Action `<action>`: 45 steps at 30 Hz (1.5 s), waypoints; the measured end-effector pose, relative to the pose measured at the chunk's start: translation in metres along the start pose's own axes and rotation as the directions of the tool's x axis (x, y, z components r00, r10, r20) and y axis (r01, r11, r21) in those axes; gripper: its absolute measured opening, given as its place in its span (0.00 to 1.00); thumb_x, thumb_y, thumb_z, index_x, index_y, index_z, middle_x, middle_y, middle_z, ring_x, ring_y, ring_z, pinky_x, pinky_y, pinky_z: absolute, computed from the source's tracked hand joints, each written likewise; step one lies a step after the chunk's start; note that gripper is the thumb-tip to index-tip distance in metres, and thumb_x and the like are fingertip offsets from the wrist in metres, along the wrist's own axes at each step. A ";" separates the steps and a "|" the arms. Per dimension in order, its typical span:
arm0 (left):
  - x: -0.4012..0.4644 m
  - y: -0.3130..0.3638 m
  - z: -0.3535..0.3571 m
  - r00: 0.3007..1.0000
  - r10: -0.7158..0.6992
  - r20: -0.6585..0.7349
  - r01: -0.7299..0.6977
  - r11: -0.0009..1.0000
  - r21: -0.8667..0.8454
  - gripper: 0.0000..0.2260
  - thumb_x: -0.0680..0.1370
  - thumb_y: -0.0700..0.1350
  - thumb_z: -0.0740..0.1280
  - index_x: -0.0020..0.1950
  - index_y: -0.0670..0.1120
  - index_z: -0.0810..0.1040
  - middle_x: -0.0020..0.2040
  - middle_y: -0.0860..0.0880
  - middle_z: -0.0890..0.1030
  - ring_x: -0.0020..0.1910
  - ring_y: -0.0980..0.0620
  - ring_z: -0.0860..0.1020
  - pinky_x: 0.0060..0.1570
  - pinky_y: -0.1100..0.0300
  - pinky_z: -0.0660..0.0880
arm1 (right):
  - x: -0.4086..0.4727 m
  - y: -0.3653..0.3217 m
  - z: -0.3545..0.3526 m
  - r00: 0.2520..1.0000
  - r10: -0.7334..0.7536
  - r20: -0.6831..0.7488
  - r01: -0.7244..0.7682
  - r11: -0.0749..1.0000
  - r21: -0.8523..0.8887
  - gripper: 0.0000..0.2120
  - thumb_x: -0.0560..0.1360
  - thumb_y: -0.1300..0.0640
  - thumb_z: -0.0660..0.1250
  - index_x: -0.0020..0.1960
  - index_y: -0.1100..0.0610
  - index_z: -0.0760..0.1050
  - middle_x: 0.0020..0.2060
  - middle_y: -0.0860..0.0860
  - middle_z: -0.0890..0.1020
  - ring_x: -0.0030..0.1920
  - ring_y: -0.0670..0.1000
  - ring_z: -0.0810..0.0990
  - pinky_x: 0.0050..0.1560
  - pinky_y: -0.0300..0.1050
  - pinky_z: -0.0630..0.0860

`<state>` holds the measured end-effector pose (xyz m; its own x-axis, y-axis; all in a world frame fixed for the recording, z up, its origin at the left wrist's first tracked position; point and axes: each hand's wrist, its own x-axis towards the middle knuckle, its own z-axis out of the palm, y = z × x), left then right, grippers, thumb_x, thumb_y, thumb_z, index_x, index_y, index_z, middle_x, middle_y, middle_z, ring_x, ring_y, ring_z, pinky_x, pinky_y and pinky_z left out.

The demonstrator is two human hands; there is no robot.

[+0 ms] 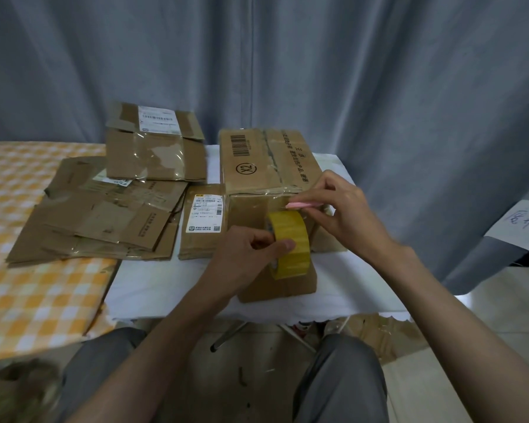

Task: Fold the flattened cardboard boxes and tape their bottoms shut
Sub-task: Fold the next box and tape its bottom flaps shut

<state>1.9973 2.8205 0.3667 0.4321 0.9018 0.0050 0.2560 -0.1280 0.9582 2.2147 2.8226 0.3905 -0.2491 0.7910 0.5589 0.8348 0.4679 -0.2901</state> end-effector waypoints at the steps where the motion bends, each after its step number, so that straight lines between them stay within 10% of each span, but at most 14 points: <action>1: 0.000 0.000 0.000 1.000 0.000 -0.001 0.000 1.000 -0.005 0.10 0.75 0.53 0.72 0.44 0.47 0.86 0.35 0.49 0.83 0.30 0.60 0.74 0.30 0.70 0.68 | 0.000 0.001 0.000 1.000 -0.002 -0.001 0.002 1.000 -0.006 0.11 0.76 0.54 0.70 0.57 0.50 0.84 0.42 0.51 0.74 0.41 0.47 0.75 0.43 0.37 0.73; 18: 0.003 0.011 -0.002 1.000 0.021 -0.018 -0.021 1.000 -0.018 0.09 0.76 0.52 0.72 0.40 0.48 0.84 0.25 0.56 0.76 0.25 0.61 0.71 0.28 0.70 0.66 | -0.010 0.008 -0.018 0.992 0.118 -0.037 -0.122 0.983 -0.136 0.07 0.73 0.59 0.70 0.52 0.54 0.80 0.42 0.48 0.70 0.40 0.52 0.74 0.40 0.54 0.75; 27: 0.003 0.010 -0.002 0.999 0.013 -0.031 -0.014 1.000 -0.012 0.09 0.75 0.53 0.72 0.42 0.48 0.85 0.27 0.54 0.78 0.25 0.60 0.72 0.28 0.70 0.67 | -0.094 0.028 0.047 0.906 0.419 0.067 -0.365 0.850 -0.381 0.15 0.71 0.62 0.67 0.44 0.51 0.62 0.41 0.51 0.72 0.39 0.56 0.70 0.37 0.51 0.65; 34: 0.000 0.013 -0.004 1.000 0.005 -0.026 -0.006 1.000 -0.031 0.08 0.77 0.49 0.71 0.43 0.46 0.84 0.23 0.58 0.75 0.23 0.62 0.71 0.26 0.73 0.65 | -0.108 0.037 0.060 0.885 0.445 0.133 -0.330 0.804 -0.494 0.08 0.78 0.55 0.68 0.45 0.53 0.69 0.43 0.52 0.72 0.39 0.53 0.67 0.38 0.46 0.61; 39: 0.001 0.012 -0.003 0.999 0.016 -0.029 -0.017 0.999 -0.027 0.09 0.76 0.51 0.72 0.44 0.46 0.85 0.24 0.58 0.76 0.24 0.62 0.71 0.27 0.72 0.66 | -0.066 0.016 0.030 0.793 0.608 -0.028 -0.606 0.793 0.059 0.09 0.78 0.56 0.68 0.40 0.57 0.80 0.37 0.51 0.79 0.38 0.50 0.77 0.40 0.48 0.75; 42: 0.001 0.010 -0.004 1.000 0.016 -0.020 -0.017 1.000 -0.014 0.08 0.76 0.52 0.72 0.43 0.48 0.85 0.25 0.58 0.77 0.25 0.63 0.71 0.27 0.72 0.65 | -0.029 -0.015 0.011 0.655 0.755 0.038 -0.634 0.520 0.573 0.08 0.78 0.56 0.69 0.43 0.54 0.85 0.32 0.48 0.80 0.32 0.47 0.75 0.34 0.40 0.73; 45: 0.002 0.010 -0.005 0.999 0.024 -0.025 -0.024 1.000 0.008 0.08 0.75 0.53 0.72 0.40 0.51 0.84 0.28 0.57 0.79 0.26 0.63 0.73 0.27 0.72 0.66 | -0.007 -0.033 0.005 0.571 0.781 0.255 -0.713 0.317 0.626 0.10 0.77 0.50 0.70 0.47 0.55 0.86 0.32 0.50 0.78 0.32 0.49 0.74 0.33 0.40 0.72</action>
<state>1.9968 2.8230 0.3778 0.4165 0.9084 0.0352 0.2526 -0.1528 0.9554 2.1868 2.8040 0.3922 0.3844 0.9171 -0.1052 0.1350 -0.1686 -0.9764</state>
